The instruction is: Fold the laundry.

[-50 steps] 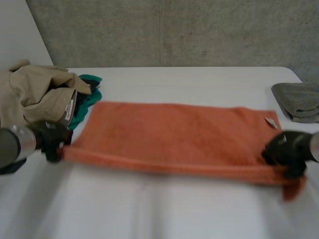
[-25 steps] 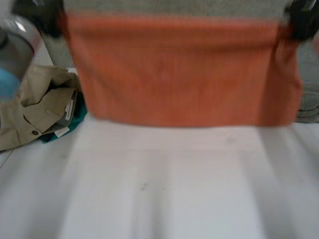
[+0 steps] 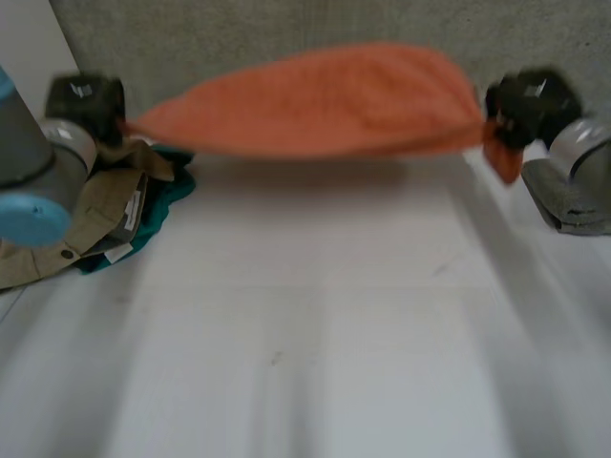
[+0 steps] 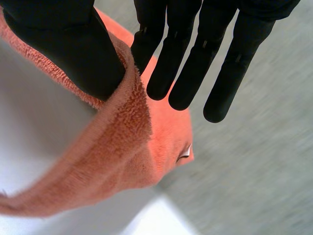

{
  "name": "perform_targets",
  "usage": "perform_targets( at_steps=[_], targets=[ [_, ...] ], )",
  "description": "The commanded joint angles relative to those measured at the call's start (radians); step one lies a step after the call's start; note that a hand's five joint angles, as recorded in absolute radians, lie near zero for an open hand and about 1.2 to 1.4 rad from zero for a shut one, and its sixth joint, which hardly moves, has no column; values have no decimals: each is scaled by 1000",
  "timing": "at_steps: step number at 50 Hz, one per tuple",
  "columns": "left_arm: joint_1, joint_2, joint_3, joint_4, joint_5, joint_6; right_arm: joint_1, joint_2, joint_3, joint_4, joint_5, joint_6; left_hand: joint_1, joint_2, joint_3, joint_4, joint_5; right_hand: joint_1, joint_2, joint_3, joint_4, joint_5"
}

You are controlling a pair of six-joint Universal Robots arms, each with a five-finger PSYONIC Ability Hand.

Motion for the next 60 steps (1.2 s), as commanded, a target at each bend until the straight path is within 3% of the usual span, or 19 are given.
perform_targets(
  at_steps=[1, 8, 11, 15, 20, 24, 29, 33, 36, 39, 43, 44, 48, 53, 60],
  targets=[
    [17, -49, -119, 3, 2, 57, 0, 150, 60, 35, 15, -14, 234, 197, 207, 201, 235, 281, 224, 210, 200, 211],
    [41, -34, -157, 0, 2, 63, -22, 189, 81, 58, 117, 27, 234, 197, 207, 201, 235, 257, 201, 186, 176, 187],
    [44, -16, -166, -2, 3, 60, -26, 173, 92, 64, 176, 90, 234, 197, 207, 201, 235, -42, -99, -113, -123, -112],
    [48, 4, -185, -3, 11, 60, -37, 153, 101, 70, 243, 180, 234, 197, 207, 201, 235, -159, -216, -230, -240, -229],
    [44, 26, -216, -3, 22, 58, -46, 155, 89, 102, 266, 258, 234, 197, 207, 201, 235, -221, -278, -292, -302, -291],
    [44, 37, -239, -3, 25, 60, -62, 172, 66, 130, 265, 274, 234, 197, 207, 201, 235, -140, -196, -211, -220, -210],
    [44, 63, -278, -3, 28, 58, -80, 175, 49, 182, 225, 289, 234, 197, 207, 201, 235, 280, 224, 209, 199, 210],
    [44, 93, -311, -28, 28, 71, -92, 132, 57, 237, 181, 280, 234, 197, 207, 201, 235, 281, 224, 210, 200, 211],
    [48, 124, -346, -75, 26, 92, -102, 84, 68, 308, 144, 210, 234, 197, 207, 201, 235, 281, 224, 210, 200, 211],
    [51, 178, -403, -161, 22, 165, -129, -6, 124, 455, 101, -32, 234, 197, 207, 201, 235, 281, 224, 210, 200, 211],
    [64, 242, -490, -299, 13, 319, -181, -129, 244, 673, 90, -506, 234, 197, 207, 201, 235, 281, 224, 210, 200, 211],
    [69, 259, -528, -365, 9, 383, -210, -168, 303, 752, 100, -694, 234, 197, 207, 201, 235, 281, 224, 210, 200, 211],
    [78, 291, -608, -512, 14, 533, -272, -230, 418, 854, 146, -1009, 234, 197, 207, 201, 235, 281, 224, 210, 200, 211],
    [74, 305, -639, -568, 28, 598, -276, -218, 420, 808, 157, -976, 234, 197, 207, 201, 235, 281, 224, 210, 200, 211],
    [28, 264, -503, -485, 3, 510, -220, -141, 336, 643, 105, -860, 234, 197, 207, 201, 235, 281, 224, 210, 200, 211]
  ],
)
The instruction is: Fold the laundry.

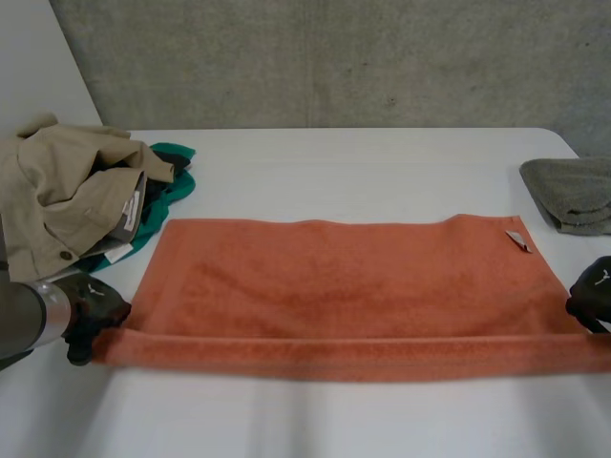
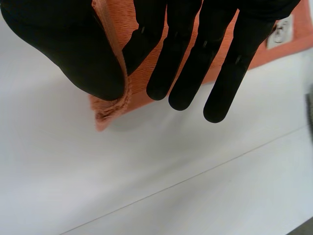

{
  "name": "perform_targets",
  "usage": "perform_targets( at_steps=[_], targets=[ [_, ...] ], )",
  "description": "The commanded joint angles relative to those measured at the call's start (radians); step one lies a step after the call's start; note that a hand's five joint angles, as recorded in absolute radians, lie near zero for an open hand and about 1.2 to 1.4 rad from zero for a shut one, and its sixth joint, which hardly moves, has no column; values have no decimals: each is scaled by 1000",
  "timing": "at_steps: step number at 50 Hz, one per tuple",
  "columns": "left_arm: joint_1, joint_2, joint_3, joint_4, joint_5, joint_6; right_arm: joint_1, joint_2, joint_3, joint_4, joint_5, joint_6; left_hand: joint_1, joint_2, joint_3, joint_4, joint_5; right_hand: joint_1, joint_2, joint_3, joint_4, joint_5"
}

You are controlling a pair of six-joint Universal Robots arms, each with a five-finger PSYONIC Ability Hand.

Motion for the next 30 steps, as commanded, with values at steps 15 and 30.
perform_targets(
  at_steps=[15, 30],
  targets=[
    [-113, -327, 589, 162, -130, -294, 145, 247, -235, -706, -44, 445, 234, 197, 207, 198, 235, 249, 222, 210, 201, 227],
    [-192, -608, 982, 163, -162, -309, 222, 540, -558, -844, 59, 510, -988, -1024, -1015, -1023, -987, -973, -999, -1012, -1021, -995]
  ],
)
